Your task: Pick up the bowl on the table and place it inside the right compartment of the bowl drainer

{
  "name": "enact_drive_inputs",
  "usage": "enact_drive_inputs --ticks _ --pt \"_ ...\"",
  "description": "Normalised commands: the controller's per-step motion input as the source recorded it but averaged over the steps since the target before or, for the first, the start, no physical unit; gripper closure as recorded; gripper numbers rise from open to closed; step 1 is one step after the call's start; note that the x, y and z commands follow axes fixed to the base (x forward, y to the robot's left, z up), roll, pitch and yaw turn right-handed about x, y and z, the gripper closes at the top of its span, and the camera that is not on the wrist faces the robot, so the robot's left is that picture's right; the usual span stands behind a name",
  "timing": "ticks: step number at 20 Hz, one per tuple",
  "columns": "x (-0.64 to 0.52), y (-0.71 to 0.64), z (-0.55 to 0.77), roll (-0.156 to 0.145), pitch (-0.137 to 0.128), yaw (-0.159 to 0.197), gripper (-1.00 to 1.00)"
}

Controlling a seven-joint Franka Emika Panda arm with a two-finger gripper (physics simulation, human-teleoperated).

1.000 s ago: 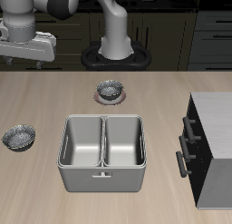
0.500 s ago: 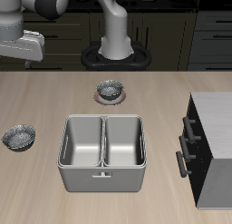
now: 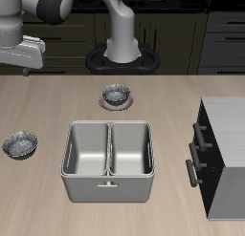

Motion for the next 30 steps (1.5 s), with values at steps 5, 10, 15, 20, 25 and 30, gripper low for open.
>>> enact_drive_inputs --ticks 5,10,15,20,25,30 --pt "0.39 0.01 -0.03 -0.037 0.01 0.014 -1.0" --pt "0.36 0.02 -0.06 -0.013 0.016 0.001 -1.0" --pt "0.21 0.15 -0.11 0.004 0.022 0.026 -1.0" --pt "0.19 0.09 -0.06 -0.003 0.001 0.055 -1.0" --pt "0.15 -0.16 -0.02 -0.028 -0.006 -0.011 -1.0" --pt "0.13 -0.19 -0.01 -0.038 0.004 -0.012 -1.0"
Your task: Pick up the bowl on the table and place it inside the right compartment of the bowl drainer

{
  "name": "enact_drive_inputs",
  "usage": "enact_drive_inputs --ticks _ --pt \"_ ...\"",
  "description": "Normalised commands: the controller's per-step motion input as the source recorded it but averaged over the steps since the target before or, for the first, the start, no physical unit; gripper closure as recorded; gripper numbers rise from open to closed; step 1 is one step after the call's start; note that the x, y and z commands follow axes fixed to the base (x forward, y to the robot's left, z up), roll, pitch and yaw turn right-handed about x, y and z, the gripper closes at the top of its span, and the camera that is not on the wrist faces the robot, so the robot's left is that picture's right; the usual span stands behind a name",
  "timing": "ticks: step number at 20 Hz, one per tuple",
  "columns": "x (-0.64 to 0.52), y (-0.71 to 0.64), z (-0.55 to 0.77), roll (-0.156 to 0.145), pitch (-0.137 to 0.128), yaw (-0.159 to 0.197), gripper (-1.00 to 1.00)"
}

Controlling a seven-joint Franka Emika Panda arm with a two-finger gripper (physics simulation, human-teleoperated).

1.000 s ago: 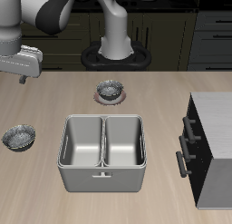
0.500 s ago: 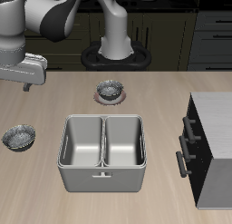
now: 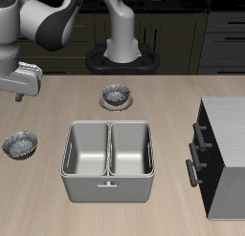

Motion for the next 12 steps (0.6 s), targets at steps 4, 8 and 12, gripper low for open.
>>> enact_drive_inputs --ticks 4,8,12 --pt "-0.01 -0.13 -0.15 -0.011 0.011 -0.001 -1.0" --pt "0.02 -0.16 -0.2 -0.022 0.015 -0.01 -1.0" --pt "0.03 -0.16 -0.29 -0.021 0.021 0.011 -1.0"
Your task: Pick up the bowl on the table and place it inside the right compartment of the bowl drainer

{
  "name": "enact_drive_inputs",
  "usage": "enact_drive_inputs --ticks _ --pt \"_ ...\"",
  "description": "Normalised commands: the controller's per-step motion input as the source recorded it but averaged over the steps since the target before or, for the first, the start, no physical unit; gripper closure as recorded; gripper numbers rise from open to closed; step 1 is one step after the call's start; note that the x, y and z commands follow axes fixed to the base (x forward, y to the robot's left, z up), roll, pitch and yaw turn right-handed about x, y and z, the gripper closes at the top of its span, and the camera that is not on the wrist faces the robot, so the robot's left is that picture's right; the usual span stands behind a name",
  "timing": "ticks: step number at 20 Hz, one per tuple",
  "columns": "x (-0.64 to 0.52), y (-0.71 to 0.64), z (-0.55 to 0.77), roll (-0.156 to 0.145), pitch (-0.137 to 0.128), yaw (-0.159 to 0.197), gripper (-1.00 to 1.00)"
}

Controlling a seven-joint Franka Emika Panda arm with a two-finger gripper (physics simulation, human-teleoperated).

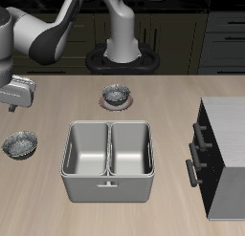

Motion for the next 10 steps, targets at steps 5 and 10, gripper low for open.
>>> enact_drive_inputs --ticks 5,10 --pt "-0.07 -0.02 -0.31 0.007 0.02 -0.009 -1.0" --pt "0.01 -0.03 -0.35 -0.004 0.045 0.005 -1.0"
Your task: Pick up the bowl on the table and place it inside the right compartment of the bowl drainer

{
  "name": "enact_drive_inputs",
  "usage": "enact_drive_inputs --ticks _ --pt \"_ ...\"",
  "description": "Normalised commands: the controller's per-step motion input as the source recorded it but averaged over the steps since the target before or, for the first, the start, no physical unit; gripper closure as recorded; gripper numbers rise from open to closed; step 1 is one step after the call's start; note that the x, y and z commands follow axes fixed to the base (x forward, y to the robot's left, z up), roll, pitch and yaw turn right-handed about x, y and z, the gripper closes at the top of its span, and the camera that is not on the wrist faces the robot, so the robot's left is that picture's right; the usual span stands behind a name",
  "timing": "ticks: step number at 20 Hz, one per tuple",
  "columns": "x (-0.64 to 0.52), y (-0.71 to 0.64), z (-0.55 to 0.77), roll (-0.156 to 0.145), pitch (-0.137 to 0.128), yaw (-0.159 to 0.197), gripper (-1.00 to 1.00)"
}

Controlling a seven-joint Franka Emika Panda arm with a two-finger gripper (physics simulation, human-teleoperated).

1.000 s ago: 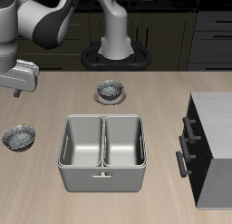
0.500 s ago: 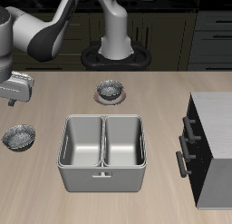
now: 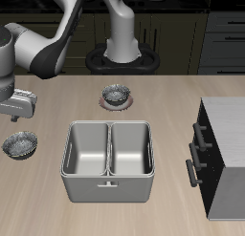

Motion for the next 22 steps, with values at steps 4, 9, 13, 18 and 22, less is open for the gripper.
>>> enact_drive_inputs --ticks 4,9,13,18,22 --pt "0.01 -0.06 -0.39 -0.003 0.033 0.01 -1.0" --pt "-0.03 -0.03 -0.27 0.0 0.033 -0.025 -1.0" --pt "-0.02 0.02 -0.22 0.008 0.024 0.004 -1.0" --pt "-0.03 0.03 -0.23 0.008 0.026 -0.002 -1.0" --pt "-0.01 -0.02 -0.29 -0.014 0.038 0.006 -1.0"
